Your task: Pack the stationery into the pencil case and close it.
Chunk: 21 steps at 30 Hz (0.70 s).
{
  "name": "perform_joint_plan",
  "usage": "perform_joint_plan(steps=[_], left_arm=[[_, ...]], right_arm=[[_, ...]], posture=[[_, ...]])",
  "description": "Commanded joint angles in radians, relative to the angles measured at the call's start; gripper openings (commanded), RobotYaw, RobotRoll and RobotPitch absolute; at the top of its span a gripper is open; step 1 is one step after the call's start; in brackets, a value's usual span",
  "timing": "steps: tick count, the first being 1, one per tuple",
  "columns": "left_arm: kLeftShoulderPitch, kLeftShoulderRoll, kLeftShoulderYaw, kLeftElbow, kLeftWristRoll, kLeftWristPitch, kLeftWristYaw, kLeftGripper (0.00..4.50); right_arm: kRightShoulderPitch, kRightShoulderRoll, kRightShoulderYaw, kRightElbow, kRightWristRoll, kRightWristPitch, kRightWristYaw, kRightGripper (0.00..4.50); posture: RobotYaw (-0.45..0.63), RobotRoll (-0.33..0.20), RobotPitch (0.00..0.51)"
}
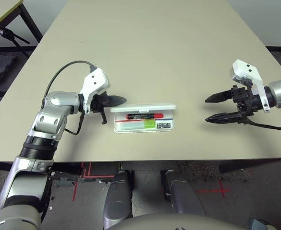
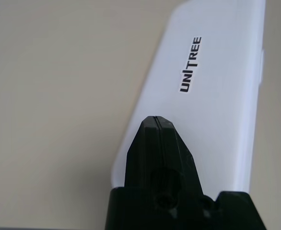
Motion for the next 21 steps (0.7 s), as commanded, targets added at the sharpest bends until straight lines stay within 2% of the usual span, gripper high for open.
perform_joint_plan(steps=[1, 7, 15, 21], left_arm=[[0.043, 0.015, -0.060, -0.034, 0.034, -0.003, -0.014, 0.03], [0.047, 0.011, -0.085, -0.046, 0.049, -0.002, -0.009, 0.03], [0.061, 0.021, -0.151, -0.019, 0.116, -0.038, -0.019, 0.03], [0.071, 0.011, -0.146, -0.033, 0.092, -0.025, -0.006, 0.03]], right_arm=[[0.005, 0.005, 0.018, 0.007, -0.012, -0.012, -0.004, 4.50], [0.008, 0.006, 0.023, 0.015, -0.019, -0.024, -0.005, 4.50], [0.011, 0.008, 0.024, 0.022, -0.026, -0.033, -0.009, 4.50], [0.013, 0.023, 0.015, 0.035, -0.033, -0.054, -0.035, 4.50]], posture=[[-0.03, 0.000, 0.151], [-0.04, 0.000, 0.145], [-0.04, 0.000, 0.140], [-0.05, 0.000, 0.141]])
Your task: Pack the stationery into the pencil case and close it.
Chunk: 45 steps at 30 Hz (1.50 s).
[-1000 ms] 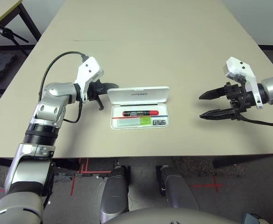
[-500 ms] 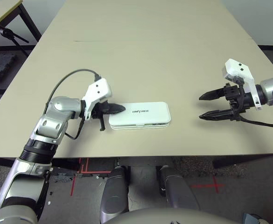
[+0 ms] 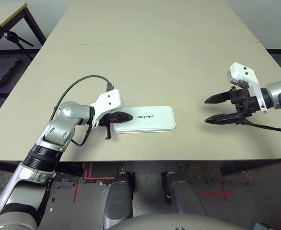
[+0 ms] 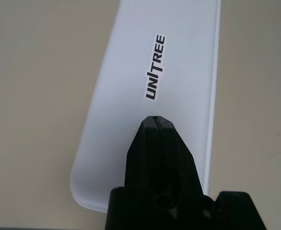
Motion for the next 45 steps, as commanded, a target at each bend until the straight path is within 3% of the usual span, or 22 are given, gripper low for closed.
perform_joint_plan(steps=[1, 3, 6, 12, 16, 25, 29, 37, 45], left_arm=[[0.036, -0.018, -0.018, 0.022, 0.003, 0.035, 0.010, 0.03], [0.025, -0.042, 0.026, 0.030, -0.024, 0.041, 0.043, 0.03], [-0.007, -0.096, 0.129, 0.077, -0.071, 0.028, 0.122, 0.62], [-0.040, -0.175, 0.324, 0.141, -0.167, 0.018, 0.277, 2.86], [-0.055, -0.201, 0.439, 0.192, -0.188, 0.028, 0.419, 4.39], [-0.111, -0.224, 0.603, 0.368, -0.145, -0.080, 0.767, 4.45], [-0.128, -0.225, 0.638, 0.420, -0.135, -0.137, 0.864, 4.45], [-0.092, -0.217, 0.655, 0.430, -0.133, -0.191, 0.930, 4.45], [-0.067, -0.218, 0.654, 0.383, -0.143, -0.181, 0.944, 4.45]], right_arm=[[0.006, 0.025, -0.008, 0.022, -0.012, -0.031, -0.034, 4.50], [0.001, 0.047, -0.022, 0.040, -0.013, -0.051, -0.066, 4.50], [-0.018, 0.132, -0.073, 0.109, -0.019, -0.130, -0.182, 4.50], [-0.060, 0.318, -0.205, 0.263, -0.031, -0.276, -0.471, 4.50], [-0.052, 0.395, -0.295, 0.317, -0.037, -0.367, -0.646, 4.50], [-0.059, 0.470, -0.440, 0.535, -0.140, -0.619, -1.138, 4.50], [-0.049, 0.472, -0.474, 0.610, -0.163, -0.697, -1.284, 4.50], [-0.041, 0.488, -0.482, 0.670, -0.149, -0.740, -1.319, 4.50], [-0.109, 0.497, -0.457, 0.755, -0.158, -0.770, -1.286, 4.50]], posture=[[-0.05, 0.000, 0.143], [-0.05, 0.000, 0.145], [-0.05, 0.000, 0.148], [-0.03, 0.000, 0.152], [-0.03, 0.000, 0.154], [-0.01, 0.000, 0.165], [-0.02, 0.000, 0.173], [0.00, 0.000, 0.185], [0.04, 0.000, 0.171]])
